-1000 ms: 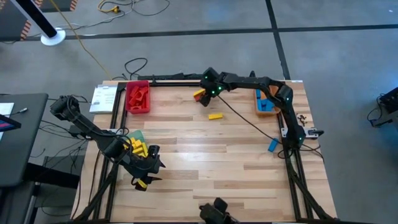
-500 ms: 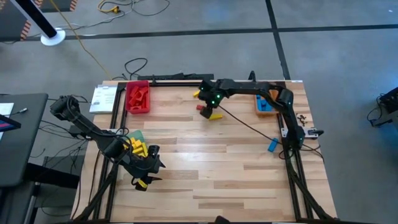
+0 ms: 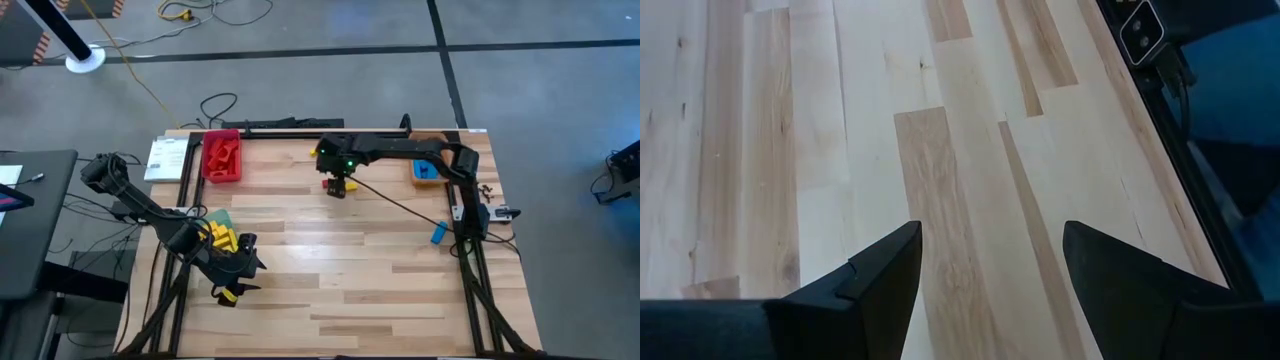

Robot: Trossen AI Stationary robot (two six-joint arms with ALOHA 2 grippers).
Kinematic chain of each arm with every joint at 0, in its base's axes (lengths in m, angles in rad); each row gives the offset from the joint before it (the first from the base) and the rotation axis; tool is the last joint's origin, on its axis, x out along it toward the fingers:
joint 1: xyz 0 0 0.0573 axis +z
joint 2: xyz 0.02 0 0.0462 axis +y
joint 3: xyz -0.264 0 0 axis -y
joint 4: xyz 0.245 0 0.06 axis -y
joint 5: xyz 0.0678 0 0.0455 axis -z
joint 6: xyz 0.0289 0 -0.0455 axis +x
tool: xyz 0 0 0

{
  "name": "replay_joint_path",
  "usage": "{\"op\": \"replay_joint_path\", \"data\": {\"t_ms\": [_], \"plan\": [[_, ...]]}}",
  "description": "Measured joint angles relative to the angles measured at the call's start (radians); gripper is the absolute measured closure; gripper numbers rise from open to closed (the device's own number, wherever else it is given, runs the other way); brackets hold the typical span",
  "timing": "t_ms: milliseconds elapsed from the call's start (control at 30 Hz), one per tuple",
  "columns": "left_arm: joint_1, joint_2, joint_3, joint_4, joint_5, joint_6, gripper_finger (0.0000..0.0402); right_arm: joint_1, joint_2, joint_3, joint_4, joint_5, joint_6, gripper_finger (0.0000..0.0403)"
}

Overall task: Sort blocks
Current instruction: Put the red block into the red bin

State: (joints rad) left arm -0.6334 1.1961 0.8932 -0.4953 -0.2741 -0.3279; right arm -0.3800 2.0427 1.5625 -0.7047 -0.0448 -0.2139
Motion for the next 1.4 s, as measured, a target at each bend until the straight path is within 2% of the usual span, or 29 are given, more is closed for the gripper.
{"op": "replay_joint_path", "data": {"t_ms": [200,433,600,700,1400], "plan": [[0.000,0.005,0.000,0.002,0.000,-0.010,0.0164,-0.002,0.010,-0.028,0.060,0.003,-0.061,0.0133],[0.000,0.060,0.000,0.004,0.000,0.009,0.0164,-0.014,0.009,-0.082,0.156,0.009,-0.073,0.0133],[0.000,0.099,0.000,0.010,0.002,0.010,0.0164,-0.027,0.008,-0.098,0.163,0.037,-0.075,0.0133],[0.000,0.109,0.000,0.014,0.007,0.017,0.0164,-0.030,0.008,-0.117,0.168,0.000,-0.075,0.0133],[0.000,0.111,0.000,0.069,0.009,0.055,0.0164,-0.030,0.019,-0.211,0.285,-0.014,-0.019,0.0133]]}}
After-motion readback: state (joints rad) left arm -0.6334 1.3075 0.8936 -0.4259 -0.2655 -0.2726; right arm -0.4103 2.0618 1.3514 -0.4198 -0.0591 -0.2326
